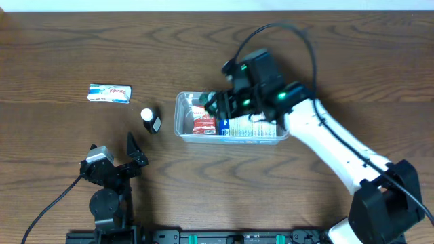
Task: Pack container
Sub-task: 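Carry the green box over the container and lower it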
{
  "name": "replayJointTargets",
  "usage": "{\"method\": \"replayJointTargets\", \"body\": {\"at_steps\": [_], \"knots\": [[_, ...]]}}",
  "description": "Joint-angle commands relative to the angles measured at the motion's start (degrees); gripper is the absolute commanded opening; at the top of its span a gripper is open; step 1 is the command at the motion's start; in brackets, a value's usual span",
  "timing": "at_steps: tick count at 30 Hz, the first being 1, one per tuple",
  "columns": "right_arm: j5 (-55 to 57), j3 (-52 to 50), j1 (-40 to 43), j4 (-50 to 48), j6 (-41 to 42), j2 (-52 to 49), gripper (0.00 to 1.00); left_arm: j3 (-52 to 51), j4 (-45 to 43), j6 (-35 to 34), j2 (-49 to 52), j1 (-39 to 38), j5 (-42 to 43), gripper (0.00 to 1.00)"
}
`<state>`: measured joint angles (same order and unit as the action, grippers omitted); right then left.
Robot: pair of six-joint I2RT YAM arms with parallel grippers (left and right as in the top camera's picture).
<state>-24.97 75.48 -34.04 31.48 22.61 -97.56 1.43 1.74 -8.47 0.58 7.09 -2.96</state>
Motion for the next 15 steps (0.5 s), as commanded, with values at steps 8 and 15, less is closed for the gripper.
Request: {"method": "replayJointTargets", "body": {"at_steps": [8,15], "knots": [[23.1,0.5,-10.6,1.0,3.3,-1.7,0.55,-1.2,2.1,1.1,-0.3,0.3,-0.7,0.98],[29.3,0.5,-13.3,-0.7,6.5,-7.7,0.54,-1.2,2.1,1.1,-0.3,0.3,-0.7,0.98]]}}
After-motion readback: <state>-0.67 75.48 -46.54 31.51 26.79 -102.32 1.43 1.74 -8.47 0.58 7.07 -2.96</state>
